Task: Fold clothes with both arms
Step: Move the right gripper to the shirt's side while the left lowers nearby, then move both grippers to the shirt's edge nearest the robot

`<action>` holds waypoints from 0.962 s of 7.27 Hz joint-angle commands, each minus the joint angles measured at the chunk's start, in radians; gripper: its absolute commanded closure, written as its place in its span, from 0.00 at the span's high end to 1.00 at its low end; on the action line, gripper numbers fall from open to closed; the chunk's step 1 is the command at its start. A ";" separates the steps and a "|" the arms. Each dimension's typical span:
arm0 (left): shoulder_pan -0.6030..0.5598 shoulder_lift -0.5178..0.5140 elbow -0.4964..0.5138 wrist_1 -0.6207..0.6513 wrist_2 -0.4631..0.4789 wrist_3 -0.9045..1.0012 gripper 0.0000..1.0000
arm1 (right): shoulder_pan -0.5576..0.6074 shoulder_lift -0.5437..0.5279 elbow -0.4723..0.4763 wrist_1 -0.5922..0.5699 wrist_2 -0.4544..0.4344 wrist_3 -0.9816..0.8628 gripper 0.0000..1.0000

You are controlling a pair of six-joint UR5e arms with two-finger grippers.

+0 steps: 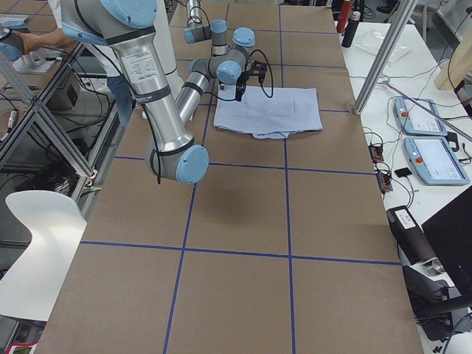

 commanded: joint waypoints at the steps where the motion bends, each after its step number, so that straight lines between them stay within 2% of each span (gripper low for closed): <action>1: -0.004 -0.001 0.006 0.002 0.000 0.003 0.46 | -0.013 -0.005 0.001 -0.001 -0.002 0.015 1.00; 2: -0.010 -0.001 0.006 0.002 0.000 0.006 0.45 | -0.013 -0.006 0.001 0.000 -0.002 0.013 1.00; 3: -0.016 -0.001 0.006 0.002 0.000 0.006 0.39 | -0.013 -0.006 0.001 0.000 -0.002 0.013 1.00; 5: -0.024 -0.001 0.002 0.002 -0.003 0.006 0.00 | -0.018 -0.020 0.001 0.000 -0.002 0.015 1.00; 6: -0.026 -0.001 0.002 0.004 -0.005 0.006 0.00 | -0.039 -0.029 0.001 -0.001 -0.012 0.048 1.00; 7: -0.038 -0.007 -0.003 0.024 -0.006 0.006 0.00 | -0.091 -0.031 0.001 0.000 -0.078 0.155 1.00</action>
